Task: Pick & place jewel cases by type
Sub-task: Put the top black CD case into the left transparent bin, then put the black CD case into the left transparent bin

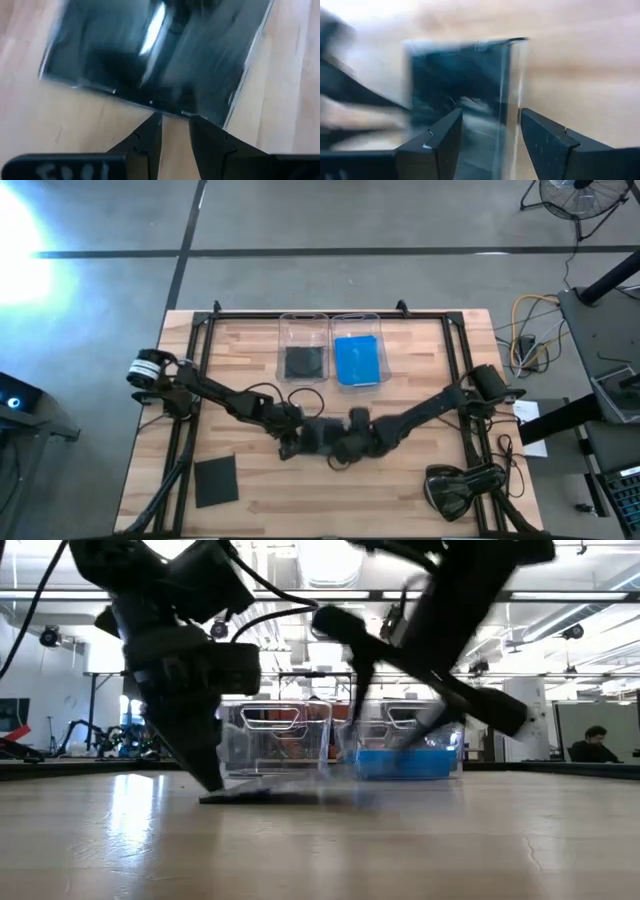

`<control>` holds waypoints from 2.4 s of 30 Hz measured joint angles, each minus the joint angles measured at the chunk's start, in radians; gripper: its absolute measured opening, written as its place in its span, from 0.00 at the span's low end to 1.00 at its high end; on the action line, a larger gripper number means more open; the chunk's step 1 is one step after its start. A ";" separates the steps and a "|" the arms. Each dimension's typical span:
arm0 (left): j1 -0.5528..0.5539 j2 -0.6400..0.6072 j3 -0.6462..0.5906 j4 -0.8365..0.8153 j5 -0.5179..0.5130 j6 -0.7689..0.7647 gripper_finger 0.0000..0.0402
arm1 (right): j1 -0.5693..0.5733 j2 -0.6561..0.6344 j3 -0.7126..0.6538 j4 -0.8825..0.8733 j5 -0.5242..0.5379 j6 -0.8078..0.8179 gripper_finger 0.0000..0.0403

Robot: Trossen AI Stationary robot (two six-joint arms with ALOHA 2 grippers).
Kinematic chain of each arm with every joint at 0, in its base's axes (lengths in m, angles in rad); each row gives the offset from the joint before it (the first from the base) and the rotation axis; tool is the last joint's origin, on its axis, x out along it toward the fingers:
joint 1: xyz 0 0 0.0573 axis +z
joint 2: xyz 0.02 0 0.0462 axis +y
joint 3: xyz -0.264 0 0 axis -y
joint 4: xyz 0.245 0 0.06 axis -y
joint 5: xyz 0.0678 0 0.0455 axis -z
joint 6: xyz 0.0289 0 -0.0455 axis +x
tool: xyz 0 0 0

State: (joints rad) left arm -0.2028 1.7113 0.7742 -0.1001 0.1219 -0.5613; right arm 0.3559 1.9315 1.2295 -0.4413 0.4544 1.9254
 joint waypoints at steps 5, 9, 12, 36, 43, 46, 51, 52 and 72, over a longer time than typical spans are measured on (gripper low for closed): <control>-0.014 -0.019 -0.026 0.017 -0.008 -0.009 0.21 | -0.012 -0.024 0.006 0.088 0.001 -0.103 0.48; -0.017 -0.019 -0.036 0.039 -0.011 -0.023 0.21 | -0.033 0.009 0.005 0.195 -0.059 -0.156 0.48; -0.017 -0.019 -0.041 0.057 -0.012 -0.039 0.21 | -0.039 0.041 0.005 0.300 -0.115 -0.187 0.48; -0.218 -0.691 -0.332 -0.113 -0.360 -0.484 0.21 | -0.210 -0.194 0.084 0.216 -0.249 -1.056 0.02; -0.253 -0.842 -0.356 -0.112 -0.563 -0.613 0.21 | -0.498 -0.142 0.382 -0.135 -0.374 -1.738 0.02; -0.253 -0.852 -0.349 -0.102 -0.605 -0.626 0.21 | -0.605 -0.051 0.528 -0.307 -0.473 -1.919 0.02; -0.260 -0.846 -0.335 -0.106 -0.610 -0.697 0.21 | -0.704 0.172 0.798 -0.652 -0.732 -2.111 0.02; -0.264 -0.846 -0.333 -0.113 -0.606 -0.715 0.21 | -0.719 0.216 0.856 -0.716 -0.784 -2.131 0.02; -0.358 -0.843 -0.291 -0.376 -0.439 -0.876 0.21 | -0.758 0.328 1.067 -0.673 -0.311 -2.026 0.45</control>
State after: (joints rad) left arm -0.5603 0.8684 0.4833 -0.4762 -0.3175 -1.4375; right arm -0.4025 2.2593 2.2964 -1.1141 0.1435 -0.1002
